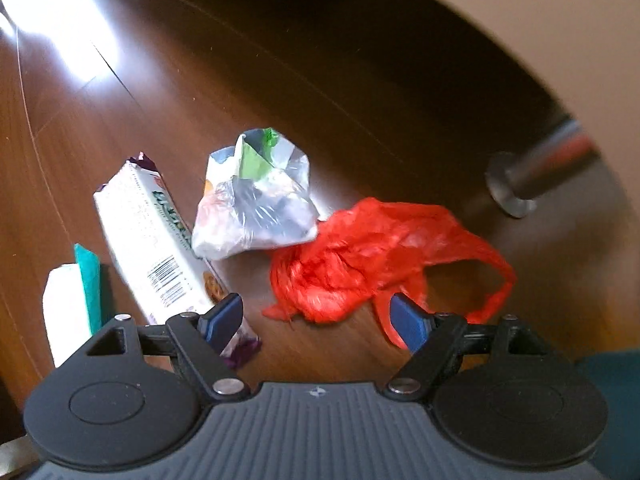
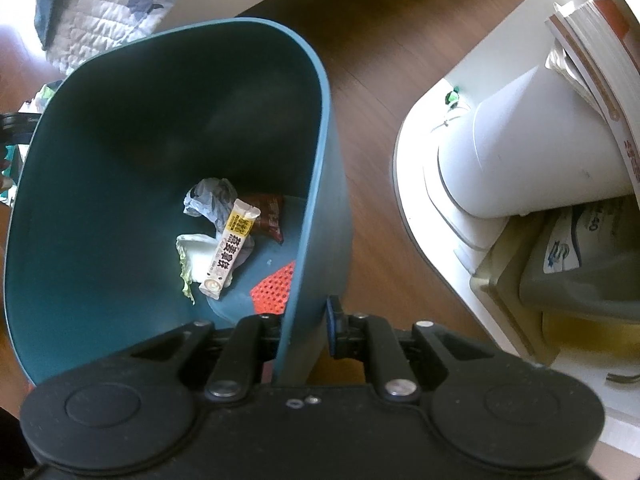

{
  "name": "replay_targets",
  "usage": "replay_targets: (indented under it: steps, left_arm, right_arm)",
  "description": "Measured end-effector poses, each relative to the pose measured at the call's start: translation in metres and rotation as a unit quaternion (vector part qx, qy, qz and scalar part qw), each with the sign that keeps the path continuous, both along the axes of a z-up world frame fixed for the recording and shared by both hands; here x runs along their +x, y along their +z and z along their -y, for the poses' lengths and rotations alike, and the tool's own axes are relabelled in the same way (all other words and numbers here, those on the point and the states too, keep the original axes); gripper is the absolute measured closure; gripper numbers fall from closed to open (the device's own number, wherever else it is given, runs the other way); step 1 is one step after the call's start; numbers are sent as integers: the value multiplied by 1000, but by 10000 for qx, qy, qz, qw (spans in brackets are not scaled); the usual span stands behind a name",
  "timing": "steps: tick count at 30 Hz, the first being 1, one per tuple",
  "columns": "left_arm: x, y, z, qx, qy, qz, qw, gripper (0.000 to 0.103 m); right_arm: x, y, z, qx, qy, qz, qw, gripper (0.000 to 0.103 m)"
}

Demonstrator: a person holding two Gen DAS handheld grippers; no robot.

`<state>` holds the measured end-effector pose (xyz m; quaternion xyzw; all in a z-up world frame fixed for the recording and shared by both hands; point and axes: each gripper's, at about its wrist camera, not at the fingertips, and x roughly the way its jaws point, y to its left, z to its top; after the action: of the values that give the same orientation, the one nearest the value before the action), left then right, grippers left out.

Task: Collect trash
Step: 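Move the left tool to the red plastic bag and grasp it, then carry the red bag into the wastebasket and open the left tool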

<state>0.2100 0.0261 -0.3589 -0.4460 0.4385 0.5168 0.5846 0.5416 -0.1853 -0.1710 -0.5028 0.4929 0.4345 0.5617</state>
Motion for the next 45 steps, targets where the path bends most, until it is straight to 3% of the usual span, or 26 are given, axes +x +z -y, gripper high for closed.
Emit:
replay_targets:
  steps: [13,15,17,19,25,30,37,45]
  left_arm:
    - [12,-54,-24,-289,60,-98,9995,22]
    - [9,-55,-24,-304,87,14,9995,24]
    - [4,-54,-23,-321,152,193,9992,37]
    - [-2,-50,-20,-269,183,213,9992,41]
    - [-1,-34,5,-150,-8,136,9998,43]
    - [3,4,33,20,-382,228,9990,43]
    - [11,83,74,456,-999,505,9927,43]
    - [15,195,119,1263,-1556,936,9752,43]
  right_arm:
    - [-6,-4,-3,-221,-150,230,9994,94]
    - [-6,-4,-3,-223,-176,245,9993,94]
    - [-6,-4,-2,-221,-186,258,9993,94]
    - [-7,-4,-2,-218,-193,266,9992,94]
    - [-9,-5,0,-185,-141,336,9992,95]
    - [-8,-5,1,-68,-70,374,9993,96]
    - [-5,-5,2,92,-1,351,9993,96]
    - [-4,-6,1,217,228,313,9990,96]
